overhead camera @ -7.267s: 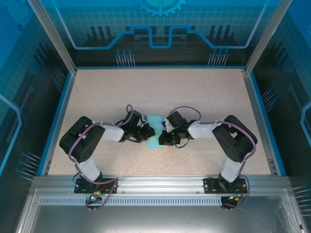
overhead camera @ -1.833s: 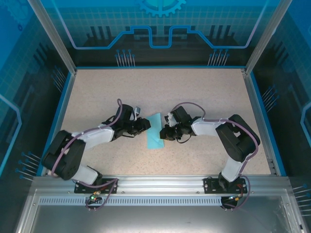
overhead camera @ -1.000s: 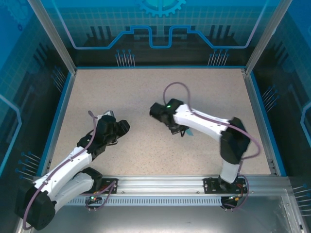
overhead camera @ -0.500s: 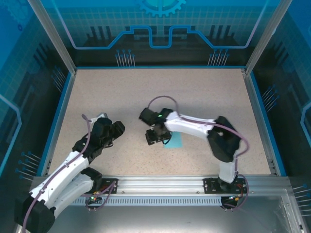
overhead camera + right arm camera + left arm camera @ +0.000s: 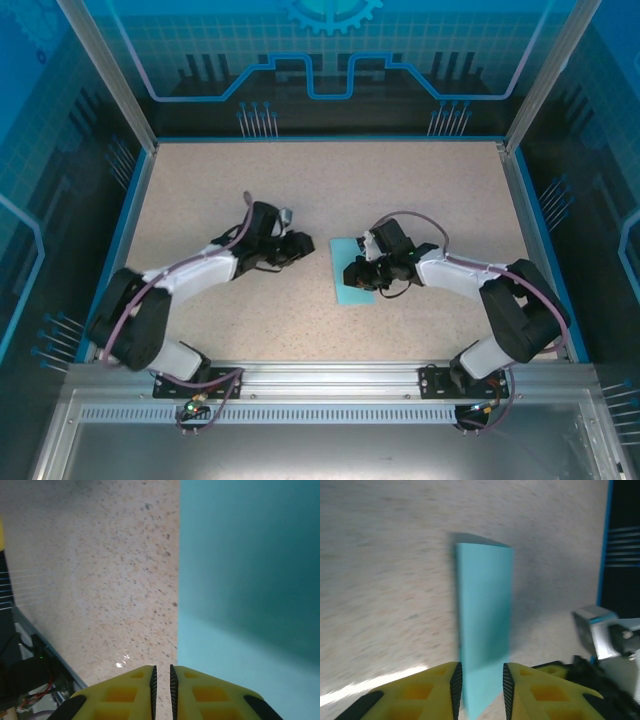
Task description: Fold a paper plane with a square sheet of paper (pick it up from the middle)
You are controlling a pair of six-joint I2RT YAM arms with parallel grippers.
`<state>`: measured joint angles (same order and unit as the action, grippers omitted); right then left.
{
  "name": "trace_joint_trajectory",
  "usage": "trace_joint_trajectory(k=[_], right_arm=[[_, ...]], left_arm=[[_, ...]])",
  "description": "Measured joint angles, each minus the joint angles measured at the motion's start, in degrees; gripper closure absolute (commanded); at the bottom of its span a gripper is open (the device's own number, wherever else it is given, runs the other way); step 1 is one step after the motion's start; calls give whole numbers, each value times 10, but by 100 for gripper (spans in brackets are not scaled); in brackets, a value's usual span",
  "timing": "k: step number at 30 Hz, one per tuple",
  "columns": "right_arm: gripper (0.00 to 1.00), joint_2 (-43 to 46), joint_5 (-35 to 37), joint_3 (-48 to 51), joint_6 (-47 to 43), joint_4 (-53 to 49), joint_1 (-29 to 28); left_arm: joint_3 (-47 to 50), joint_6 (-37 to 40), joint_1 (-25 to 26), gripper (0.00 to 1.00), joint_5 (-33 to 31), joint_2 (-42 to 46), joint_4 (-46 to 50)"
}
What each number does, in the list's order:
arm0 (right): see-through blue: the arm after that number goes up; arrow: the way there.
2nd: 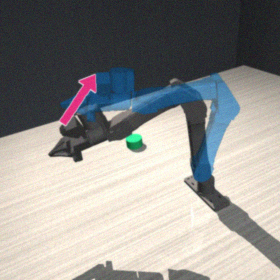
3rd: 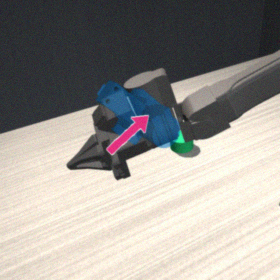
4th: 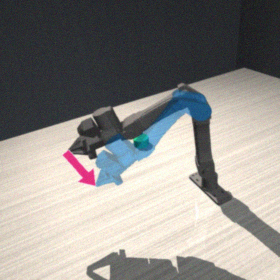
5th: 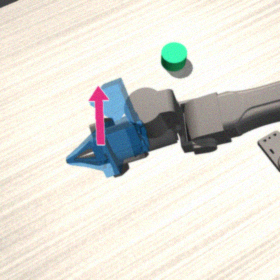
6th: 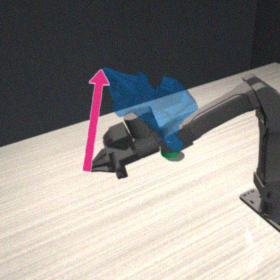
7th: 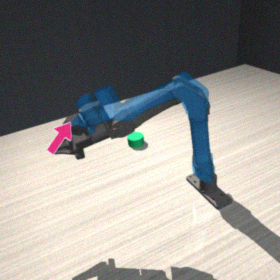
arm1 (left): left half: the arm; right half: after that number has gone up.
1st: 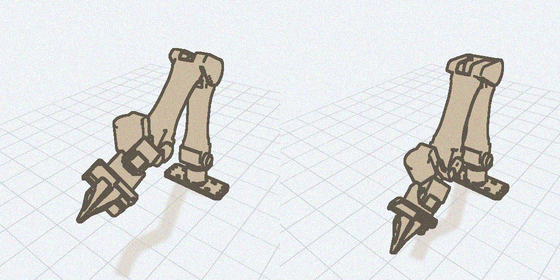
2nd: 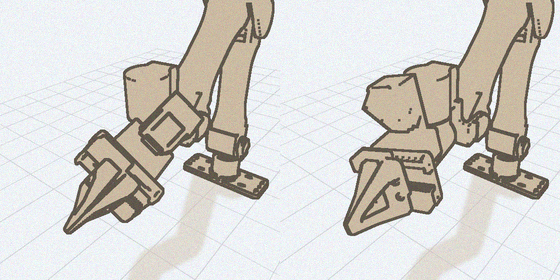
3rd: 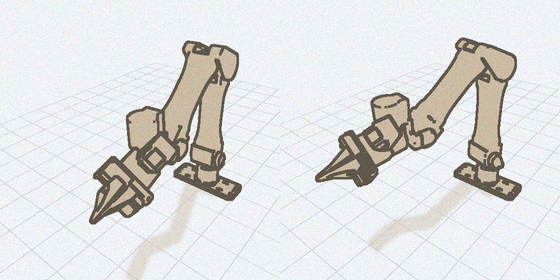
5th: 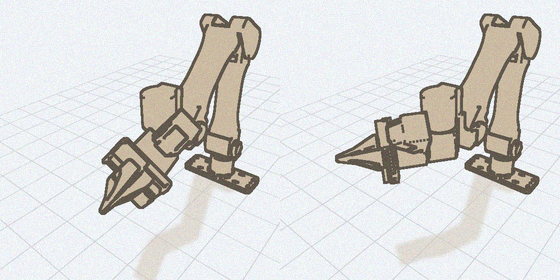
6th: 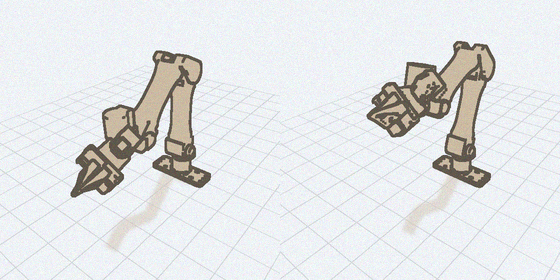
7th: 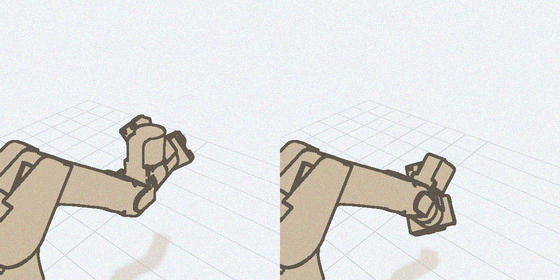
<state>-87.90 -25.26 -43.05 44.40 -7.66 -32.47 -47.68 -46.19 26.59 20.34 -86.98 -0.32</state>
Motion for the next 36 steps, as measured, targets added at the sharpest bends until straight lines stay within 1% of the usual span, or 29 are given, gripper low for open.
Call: trace_joint_trajectory(k=[3, 8, 13, 17, 22, 29, 33, 36], right_arm=[[84, -19, -24, 7, 11, 46, -1], [85, -60, -44, 7, 22, 93, -7], [85, -92, -54, 8, 27, 115, -13], [86, -107, -54, 19, 34, 133, -14], [86, -115, -55, 33, 39, 145, -17], [85, -116, -52, 38, 49, 167, -30], [82, -111, -52, 39, 56, 165, -40], [78, -86, -45, 40, 56, 144, -42]], left_arm=[[-50, -3, 12, 72, 33, -67, -29], [-112, -5, 17, 72, 71, -158, -52], [-145, -15, 18, 73, 101, -221, -66], [-159, -17, 18, 74, 106, -257, -69], [-165, -7, 18, 75, 99, -281, -56], [-169, 12, 14, 75, 86, -293, -35], [-176, 27, 10, 75, 84, -293, -24], [-182, 38, 7, 74, 84, -293, -14]])
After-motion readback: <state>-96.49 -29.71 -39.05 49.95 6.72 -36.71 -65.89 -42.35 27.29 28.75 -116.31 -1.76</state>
